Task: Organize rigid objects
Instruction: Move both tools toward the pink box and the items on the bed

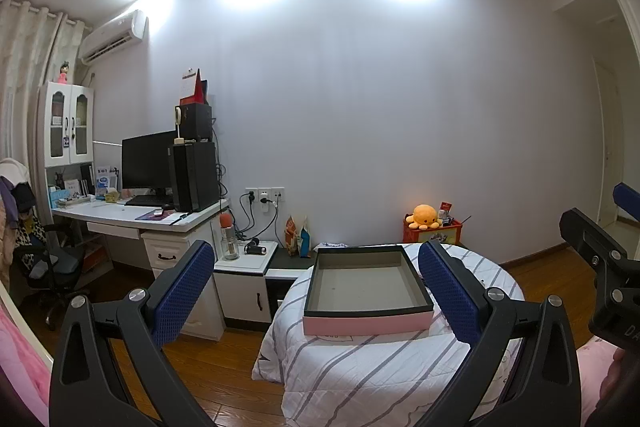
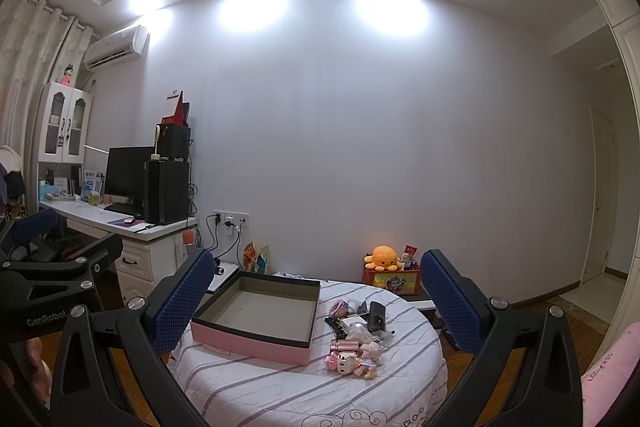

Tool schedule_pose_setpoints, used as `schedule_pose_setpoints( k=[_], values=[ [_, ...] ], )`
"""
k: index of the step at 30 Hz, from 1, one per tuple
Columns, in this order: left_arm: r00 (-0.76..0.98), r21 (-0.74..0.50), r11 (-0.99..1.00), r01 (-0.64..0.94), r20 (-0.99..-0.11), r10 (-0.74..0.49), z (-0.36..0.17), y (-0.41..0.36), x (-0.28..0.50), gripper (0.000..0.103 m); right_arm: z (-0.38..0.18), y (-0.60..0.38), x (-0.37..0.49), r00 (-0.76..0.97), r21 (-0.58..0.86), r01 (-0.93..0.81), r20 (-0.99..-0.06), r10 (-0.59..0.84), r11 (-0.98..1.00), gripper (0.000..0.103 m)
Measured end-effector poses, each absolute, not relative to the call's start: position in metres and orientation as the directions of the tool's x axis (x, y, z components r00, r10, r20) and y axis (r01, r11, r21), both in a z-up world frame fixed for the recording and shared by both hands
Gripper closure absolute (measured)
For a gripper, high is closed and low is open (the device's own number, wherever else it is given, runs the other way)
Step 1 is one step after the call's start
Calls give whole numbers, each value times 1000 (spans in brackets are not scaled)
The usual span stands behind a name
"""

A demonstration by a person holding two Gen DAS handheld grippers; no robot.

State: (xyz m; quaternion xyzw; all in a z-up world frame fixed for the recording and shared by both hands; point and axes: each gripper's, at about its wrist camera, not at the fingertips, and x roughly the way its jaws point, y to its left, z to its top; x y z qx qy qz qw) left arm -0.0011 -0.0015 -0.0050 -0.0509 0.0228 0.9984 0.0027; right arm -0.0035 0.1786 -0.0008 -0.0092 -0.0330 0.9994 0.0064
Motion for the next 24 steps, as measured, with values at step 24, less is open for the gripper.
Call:
schedule_pose_setpoints(
  k=[24],
  values=[
    [-993, 58, -998, -15, -121, 7, -3, -2, -7, 0, -3, 178, -16, -999, -75, 10, -39, -7, -997, 0]
  ],
)
